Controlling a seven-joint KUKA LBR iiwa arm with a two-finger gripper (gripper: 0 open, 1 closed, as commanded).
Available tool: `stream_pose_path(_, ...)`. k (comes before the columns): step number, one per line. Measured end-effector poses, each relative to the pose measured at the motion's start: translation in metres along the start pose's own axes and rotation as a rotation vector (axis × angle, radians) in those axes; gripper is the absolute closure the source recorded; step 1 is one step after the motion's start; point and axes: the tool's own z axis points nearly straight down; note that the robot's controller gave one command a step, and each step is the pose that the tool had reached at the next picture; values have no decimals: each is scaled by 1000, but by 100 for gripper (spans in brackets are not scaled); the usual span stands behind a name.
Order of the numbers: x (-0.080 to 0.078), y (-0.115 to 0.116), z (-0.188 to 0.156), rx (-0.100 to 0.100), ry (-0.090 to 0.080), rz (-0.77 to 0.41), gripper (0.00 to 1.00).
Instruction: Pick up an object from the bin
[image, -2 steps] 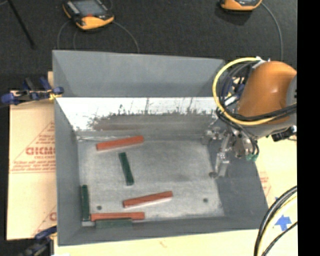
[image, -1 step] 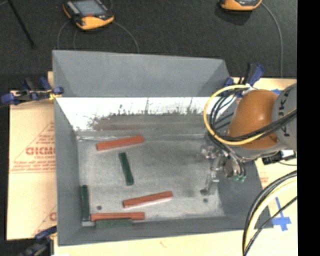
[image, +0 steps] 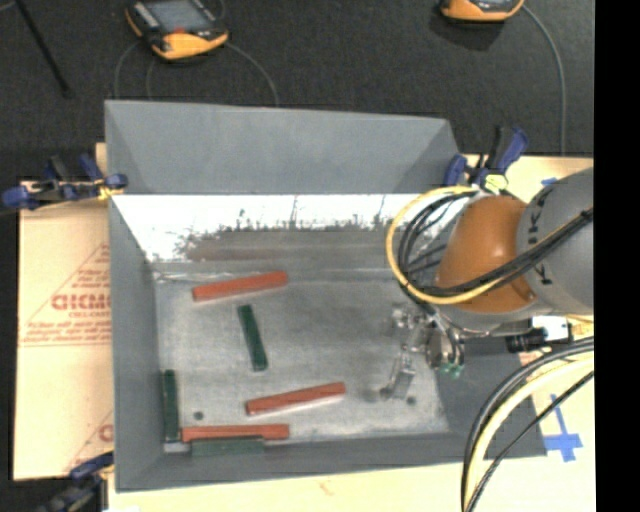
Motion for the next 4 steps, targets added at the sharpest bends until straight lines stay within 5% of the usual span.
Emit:
stream_pose_path(1, 37, 15, 26, 1, -3, -50, 100)
stream_pose_path(2, 37, 15, 26, 1, -3, -51, 0)
stream_pose_path(3, 37, 15, 26, 1, -3, -52, 0)
stream_pose_path(4, 45, 4, 27, 0, -3, -177, 0)
